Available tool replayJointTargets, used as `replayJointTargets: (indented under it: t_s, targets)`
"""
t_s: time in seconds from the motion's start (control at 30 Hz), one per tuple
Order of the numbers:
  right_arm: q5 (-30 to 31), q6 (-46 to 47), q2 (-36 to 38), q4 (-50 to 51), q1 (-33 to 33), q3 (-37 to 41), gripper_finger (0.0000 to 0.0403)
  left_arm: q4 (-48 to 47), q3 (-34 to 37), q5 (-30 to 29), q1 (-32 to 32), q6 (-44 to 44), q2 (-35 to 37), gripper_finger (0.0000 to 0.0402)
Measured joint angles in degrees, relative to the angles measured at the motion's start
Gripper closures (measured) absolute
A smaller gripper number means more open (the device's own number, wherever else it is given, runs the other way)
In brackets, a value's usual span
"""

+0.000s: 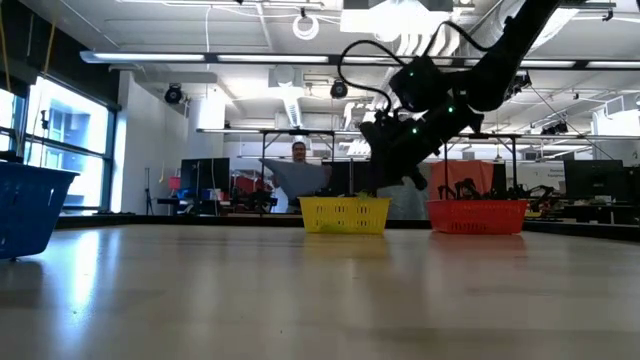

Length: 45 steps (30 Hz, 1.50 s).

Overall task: Sort Halloween decoration
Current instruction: Put the green spider toy into the yellow bin, then return to Home Position

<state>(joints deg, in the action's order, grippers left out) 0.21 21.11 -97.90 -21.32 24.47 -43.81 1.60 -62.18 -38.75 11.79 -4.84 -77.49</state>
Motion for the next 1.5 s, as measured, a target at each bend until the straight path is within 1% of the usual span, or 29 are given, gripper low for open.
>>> replayJointTargets:
  t_s: [0.13, 0.3, 0.4, 0.53, 0.7, 0.93, 1.07, 1.13, 1.2, 1.27, 1.37, 1.43, 1.5]
  targets:
    - [-0.44, 0.67, -2.18, -1.29, 0.14, 0.00, 0.0403, 0.00, 0.01, -5.14, 2.29, -2.76, 0.25, 0.0350]
    - [-0.73, 0.95, -2.74, -1.46, 0.30, 0.00, 0.0403, 0.04, -0.01, -11.15, 4.26, -4.79, 0.56, 0.0313]
    - [-0.73, 0.93, -2.72, -2.85, 0.27, 0.00, 0.0403, 0.10, -0.01, -13.42, 4.93, -4.86, 0.66, 0.0300]
    - [-0.73, -0.48, -2.70, -3.52, 0.26, 0.00, 0.0397, 0.05, -0.01, -14.46, 5.77, -4.86, 0.63, 0.0293]
    - [-0.73, -0.64, -2.70, -3.56, 0.26, 0.00, 0.0356, 0.01, -0.01, -15.28, 6.75, -4.87, 0.63, 0.0293]
    - [-0.73, -0.60, -2.68, -3.72, 0.26, 0.00, 0.0282, -0.01, -0.01, -19.95, 7.76, -6.39, 0.63, 0.0291]
    - [-0.72, -0.60, -2.37, -4.71, 0.26, 0.00, 0.0262, -0.09, -0.01, -24.41, 8.66, -6.37, 0.63, 0.0291]
    - [-0.93, -0.79, -1.23, -5.06, 0.26, 0.00, 0.0260, -0.27, -0.01, -27.49, 9.36, -6.37, 0.63, 0.0291]
    - [-2.72, -1.84, 1.07, -4.30, 0.26, 0.00, 0.0259, -0.54, -0.01, -31.33, 10.37, -6.37, 0.79, 0.0291]
    - [-4.99, -2.72, 4.05, -2.37, 0.26, 0.00, 0.0259, -2.10, -0.01, -32.66, 11.71, -6.08, 1.60, 0.0291]
    - [-6.52, -5.22, 10.03, 2.73, 0.09, 0.00, 0.0259, -8.37, -0.07, -29.03, 13.85, -1.15, 3.82, 0.0291]
    - [-6.89, -6.76, 14.66, 7.84, 0.01, -0.04, 0.0259, -15.13, -0.08, -25.92, 14.90, 4.84, 5.61, 0.0291]
    - [-6.87, -8.10, 19.09, 12.49, -0.26, -0.04, 0.0259, -22.89, -0.08, -25.09, 15.84, 12.33, 7.58, 0.0291]
